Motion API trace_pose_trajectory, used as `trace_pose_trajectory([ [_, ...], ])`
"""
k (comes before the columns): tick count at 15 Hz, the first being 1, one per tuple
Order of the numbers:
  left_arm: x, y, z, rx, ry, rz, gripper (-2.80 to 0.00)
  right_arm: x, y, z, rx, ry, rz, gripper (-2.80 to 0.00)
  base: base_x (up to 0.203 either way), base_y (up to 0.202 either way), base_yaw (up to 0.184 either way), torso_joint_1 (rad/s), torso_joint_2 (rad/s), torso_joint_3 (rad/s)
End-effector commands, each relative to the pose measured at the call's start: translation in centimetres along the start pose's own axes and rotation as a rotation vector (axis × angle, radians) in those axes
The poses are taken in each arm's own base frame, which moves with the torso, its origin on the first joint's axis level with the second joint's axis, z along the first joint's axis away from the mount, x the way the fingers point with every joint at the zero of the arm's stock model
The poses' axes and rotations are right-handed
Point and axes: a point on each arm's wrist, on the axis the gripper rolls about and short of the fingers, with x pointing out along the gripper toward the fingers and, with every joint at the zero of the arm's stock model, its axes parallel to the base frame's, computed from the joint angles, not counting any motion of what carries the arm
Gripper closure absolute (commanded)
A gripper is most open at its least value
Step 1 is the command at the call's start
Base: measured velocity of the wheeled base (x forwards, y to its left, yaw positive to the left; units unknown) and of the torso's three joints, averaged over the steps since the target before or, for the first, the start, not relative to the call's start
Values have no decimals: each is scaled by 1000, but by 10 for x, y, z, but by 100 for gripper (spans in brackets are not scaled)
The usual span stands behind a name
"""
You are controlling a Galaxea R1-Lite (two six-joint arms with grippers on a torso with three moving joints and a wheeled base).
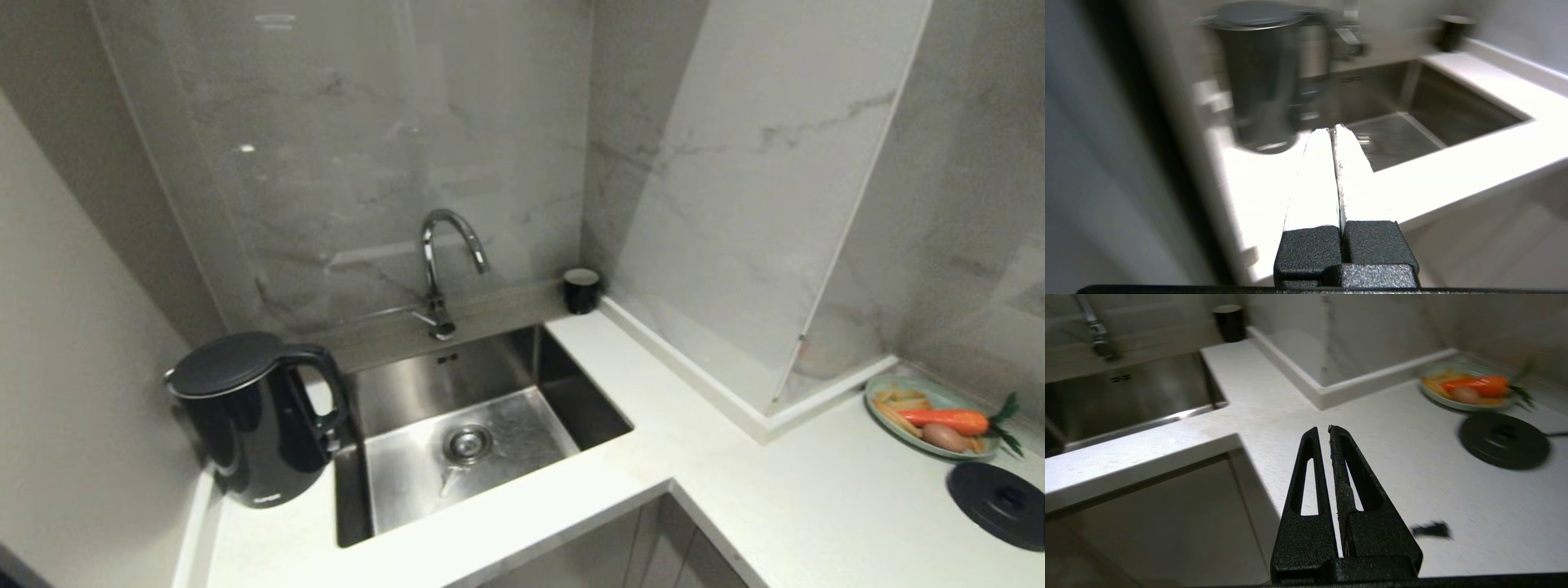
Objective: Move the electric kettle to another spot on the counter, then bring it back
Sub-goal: Grab the kettle
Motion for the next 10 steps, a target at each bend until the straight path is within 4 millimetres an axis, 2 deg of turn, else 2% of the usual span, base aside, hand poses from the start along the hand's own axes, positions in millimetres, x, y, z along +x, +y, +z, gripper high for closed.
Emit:
trace_pose_trajectory([
  [1, 0, 0, 0, 0, 1, 1, 0, 0, 0, 0, 0, 2, 1, 0, -5, 10, -184, -2, 11, 2],
  [6, 0, 0, 0, 1, 1, 1, 0, 0, 0, 0, 0, 2, 1, 0, 1, 7, -166, 2, 6, 3],
  [10, 0, 0, 0, 2, 5, 0, 0, 0, 0, 0, 0, 2, 1, 0, 1, 1, -23, 1, 0, 1],
])
